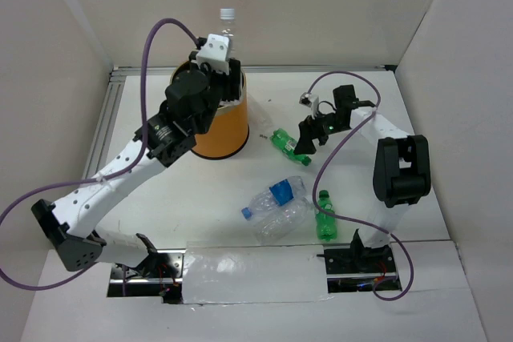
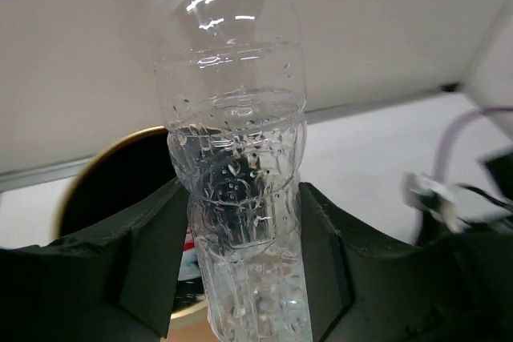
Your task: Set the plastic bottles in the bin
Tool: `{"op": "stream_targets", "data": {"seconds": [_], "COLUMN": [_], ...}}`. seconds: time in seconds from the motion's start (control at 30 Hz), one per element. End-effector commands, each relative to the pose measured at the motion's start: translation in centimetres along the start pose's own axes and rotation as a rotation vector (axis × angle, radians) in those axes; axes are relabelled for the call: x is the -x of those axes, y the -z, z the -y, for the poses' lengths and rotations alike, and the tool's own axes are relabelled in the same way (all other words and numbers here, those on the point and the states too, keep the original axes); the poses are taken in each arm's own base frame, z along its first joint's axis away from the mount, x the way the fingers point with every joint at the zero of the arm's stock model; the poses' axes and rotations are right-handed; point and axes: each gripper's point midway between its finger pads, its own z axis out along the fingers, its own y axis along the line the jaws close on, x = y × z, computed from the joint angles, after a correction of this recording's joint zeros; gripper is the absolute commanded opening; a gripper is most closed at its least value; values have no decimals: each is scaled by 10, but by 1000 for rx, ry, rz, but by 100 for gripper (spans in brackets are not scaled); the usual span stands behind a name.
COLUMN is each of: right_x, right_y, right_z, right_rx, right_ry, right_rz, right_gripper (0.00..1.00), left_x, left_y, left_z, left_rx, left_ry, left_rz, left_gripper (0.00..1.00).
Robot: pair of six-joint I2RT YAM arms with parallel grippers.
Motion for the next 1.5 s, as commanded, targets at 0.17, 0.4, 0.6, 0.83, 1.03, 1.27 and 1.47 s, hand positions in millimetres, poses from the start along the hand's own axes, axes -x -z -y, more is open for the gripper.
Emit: {"op": "stream_targets", "data": {"seconds": [0.17,0.4,0.6,0.83,1.03,1.27,1.47], "right_x": [24,11,4,2,81,235,318], "right_y": [-15,-33,-55,-69,-9,54,37], "right_z": [21,42,53,42,11,-76,-134], "right_rx": [-183,-281,-315,-259,-153,11,143], "right_ry": [91,49,61,77,165,491,636], "right_rz": [-17,-72,-123,-163,6,362,534], "right_gripper": [100,100,100,58,7,7,12], "left_x": [-54,-106,-77,-70,-170,-276,-301], "left_y": [-53,-74,-53,28,103,149,151], "left_z": [-131,-140,-106,-9,59,81,88], "left_rx": [515,501,377,-123,-490,-501,-489], "left_ry": [-22,-43,-66,-113,15,85,77], "left_rz": [-54,-175,-126,-169,-415,-620,-646], "left_gripper": [1,56,100,84,22,57,90]}}
